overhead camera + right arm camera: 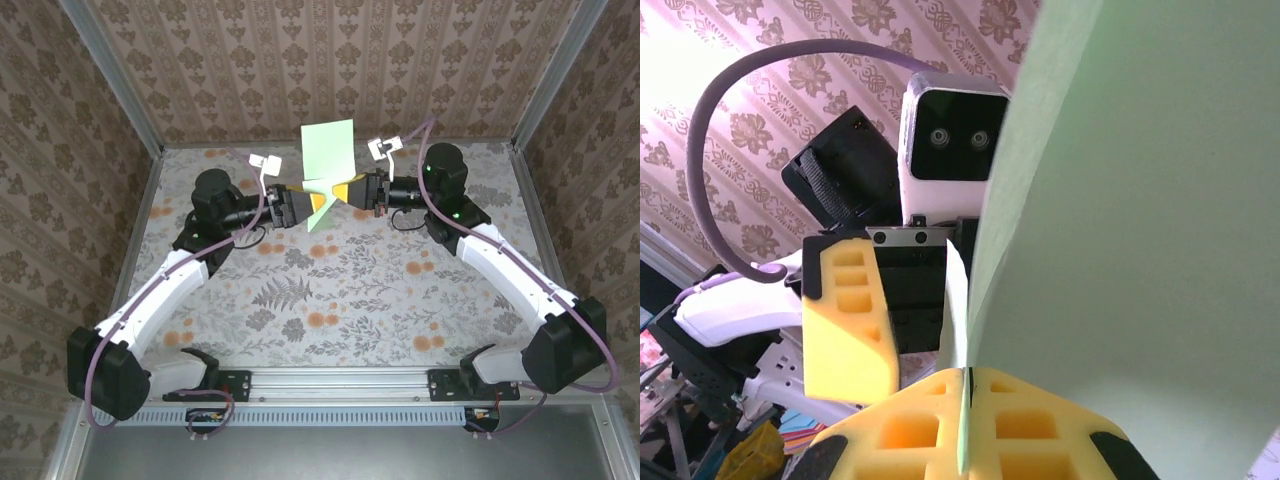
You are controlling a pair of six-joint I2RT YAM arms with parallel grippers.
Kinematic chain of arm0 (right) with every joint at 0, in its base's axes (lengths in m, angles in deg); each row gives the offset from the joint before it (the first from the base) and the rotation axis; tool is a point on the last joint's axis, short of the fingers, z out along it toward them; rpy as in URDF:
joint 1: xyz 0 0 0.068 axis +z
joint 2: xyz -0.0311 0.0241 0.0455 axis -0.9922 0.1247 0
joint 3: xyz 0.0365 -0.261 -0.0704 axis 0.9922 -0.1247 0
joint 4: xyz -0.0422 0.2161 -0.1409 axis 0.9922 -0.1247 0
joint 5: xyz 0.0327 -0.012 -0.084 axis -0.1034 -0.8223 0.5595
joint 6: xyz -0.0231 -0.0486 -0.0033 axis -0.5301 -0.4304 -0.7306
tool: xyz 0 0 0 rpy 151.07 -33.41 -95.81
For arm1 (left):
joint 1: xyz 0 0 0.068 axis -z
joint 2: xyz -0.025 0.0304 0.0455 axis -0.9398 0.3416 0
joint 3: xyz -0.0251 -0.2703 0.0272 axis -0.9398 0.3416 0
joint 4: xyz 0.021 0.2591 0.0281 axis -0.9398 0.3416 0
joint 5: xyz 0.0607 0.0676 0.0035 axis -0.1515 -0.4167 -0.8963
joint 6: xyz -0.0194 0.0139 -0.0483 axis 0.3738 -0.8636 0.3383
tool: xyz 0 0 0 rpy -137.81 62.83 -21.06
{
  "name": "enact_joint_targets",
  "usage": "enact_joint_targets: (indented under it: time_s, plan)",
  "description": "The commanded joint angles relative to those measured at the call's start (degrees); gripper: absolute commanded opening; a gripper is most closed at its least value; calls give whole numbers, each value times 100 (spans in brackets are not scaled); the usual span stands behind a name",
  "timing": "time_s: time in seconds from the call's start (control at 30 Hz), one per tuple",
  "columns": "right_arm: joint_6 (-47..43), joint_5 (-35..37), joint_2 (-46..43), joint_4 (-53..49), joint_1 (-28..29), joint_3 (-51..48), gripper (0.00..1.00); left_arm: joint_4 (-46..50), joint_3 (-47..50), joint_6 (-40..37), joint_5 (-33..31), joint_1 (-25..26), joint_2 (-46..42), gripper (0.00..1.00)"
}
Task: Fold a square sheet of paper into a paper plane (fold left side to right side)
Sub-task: Turn over the paper at the center of the table.
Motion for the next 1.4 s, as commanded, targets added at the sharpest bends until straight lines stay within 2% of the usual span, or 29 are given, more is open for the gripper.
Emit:
enact_joint_targets:
  time_s: [0.0, 0.27, 0.53, 0.63, 0.73, 0.87, 1.0, 1.13, 1.27, 1.37]
  plan:
    - [129, -190, 45, 299, 20, 97, 5, -293, -224, -62, 188, 51, -44, 84]
    - [225, -62, 31, 382, 12, -207, 5, -351, -141, -66, 84, 47, -149, 53]
    - [269, 58, 3, 359, -47, -424, 9, -285, -98, -71, -9, 45, -235, 26]
    - [270, 83, -35, 355, -55, -483, 14, -159, -101, -125, -59, 47, -255, 15]
    - [214, 140, -102, 221, -102, -538, 20, 114, -101, -272, -163, 47, -272, 10]
    - [-198, 500, -407, -504, -257, -697, 33, 1075, -191, -782, -552, 62, -341, 1]
    - [-1058, 1637, -870, -2122, -448, -763, 49, 2845, -473, -1655, -1645, 235, -387, 0]
    - [-1607, 3746, -1240, -3894, -595, -733, 60, 4496, -807, -2311, -3555, 854, -262, 0]
    - [-1544, 5807, -1385, -5099, -687, -805, 73, 5723, -1125, -2295, -5634, 1761, 77, 0]
    - [-1404, 6758, -1501, -5408, -725, -987, 94, 6509, -1438, -1924, -6794, 2358, 545, 0]
